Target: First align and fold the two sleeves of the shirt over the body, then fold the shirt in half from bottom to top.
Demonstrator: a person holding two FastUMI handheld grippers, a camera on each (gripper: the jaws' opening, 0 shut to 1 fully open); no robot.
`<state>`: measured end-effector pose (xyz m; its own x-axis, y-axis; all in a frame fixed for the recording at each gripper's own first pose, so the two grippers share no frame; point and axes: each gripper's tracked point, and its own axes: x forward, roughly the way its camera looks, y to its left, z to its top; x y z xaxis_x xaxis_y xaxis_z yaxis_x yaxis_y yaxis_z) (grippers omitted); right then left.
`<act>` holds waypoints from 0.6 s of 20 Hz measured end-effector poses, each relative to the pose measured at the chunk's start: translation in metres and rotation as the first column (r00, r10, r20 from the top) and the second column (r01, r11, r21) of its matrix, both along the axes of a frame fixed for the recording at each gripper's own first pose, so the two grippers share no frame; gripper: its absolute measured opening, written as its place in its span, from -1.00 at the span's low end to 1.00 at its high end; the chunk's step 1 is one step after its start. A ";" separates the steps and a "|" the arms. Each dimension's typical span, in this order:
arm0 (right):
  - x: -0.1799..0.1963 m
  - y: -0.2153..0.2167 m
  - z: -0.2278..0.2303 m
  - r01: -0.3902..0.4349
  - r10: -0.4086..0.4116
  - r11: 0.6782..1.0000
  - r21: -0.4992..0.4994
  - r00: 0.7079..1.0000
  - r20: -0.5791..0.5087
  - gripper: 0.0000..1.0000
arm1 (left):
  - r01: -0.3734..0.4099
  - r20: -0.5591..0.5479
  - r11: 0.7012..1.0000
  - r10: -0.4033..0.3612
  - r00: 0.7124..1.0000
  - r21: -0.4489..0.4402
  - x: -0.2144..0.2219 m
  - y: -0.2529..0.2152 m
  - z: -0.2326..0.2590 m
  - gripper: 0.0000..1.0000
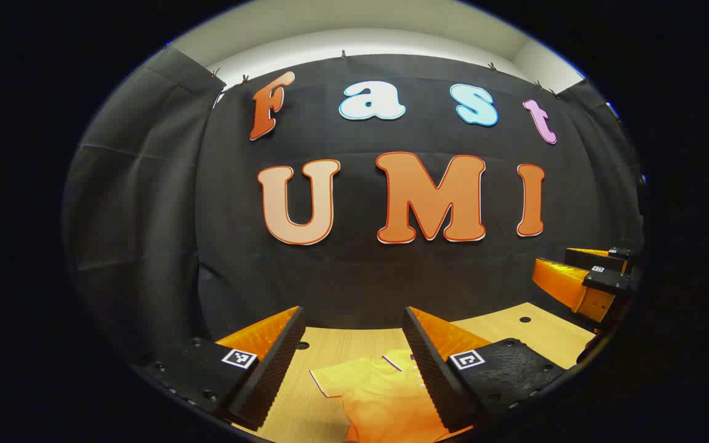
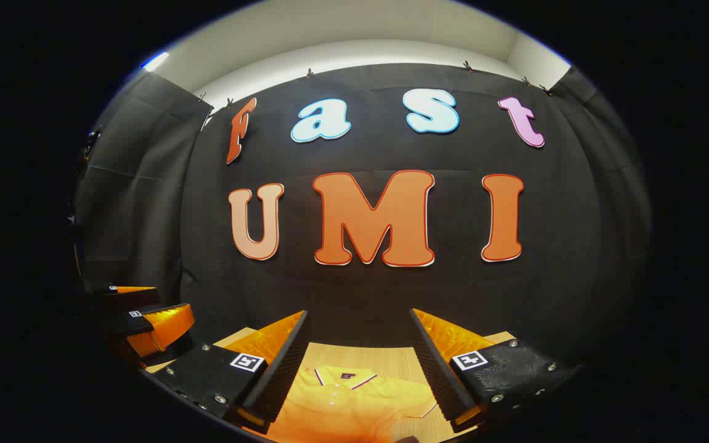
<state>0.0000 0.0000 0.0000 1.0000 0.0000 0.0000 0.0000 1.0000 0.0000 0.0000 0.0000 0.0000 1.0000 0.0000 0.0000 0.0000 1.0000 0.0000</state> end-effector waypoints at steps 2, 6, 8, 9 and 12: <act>-0.002 -0.002 -0.002 0.009 -0.009 1.000 -0.002 1.000 -0.005 0.90 | 0.010 0.005 1.000 -0.010 1.000 -0.003 -0.002 -0.003 0.000 0.95; -0.006 -0.003 -0.004 0.024 -0.024 1.000 -0.003 1.000 -0.007 0.90 | 0.021 -0.011 1.000 -0.021 1.000 -0.002 -0.003 -0.002 -0.006 0.96; -0.006 -0.002 -0.004 0.031 -0.031 0.999 -0.009 0.999 -0.011 0.90 | 0.024 -0.010 1.000 -0.024 1.000 -0.004 -0.004 -0.001 -0.008 0.95; -0.007 -0.001 -0.005 0.035 -0.035 0.999 -0.011 0.999 -0.012 0.90 | 0.027 -0.010 1.000 -0.027 1.000 -0.004 -0.004 0.001 -0.007 0.95; -0.011 0.001 0.000 0.047 -0.047 0.999 -0.005 0.999 0.000 0.90 | 0.039 -0.002 0.999 -0.039 0.999 0.004 -0.004 0.003 -0.007 0.95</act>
<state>-0.0108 0.0005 -0.0004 0.9989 -0.0466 0.0004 0.0466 0.9989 -0.0048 -0.0036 0.0031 -0.0068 0.9992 -0.0389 -0.0021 0.0389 0.9992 0.0040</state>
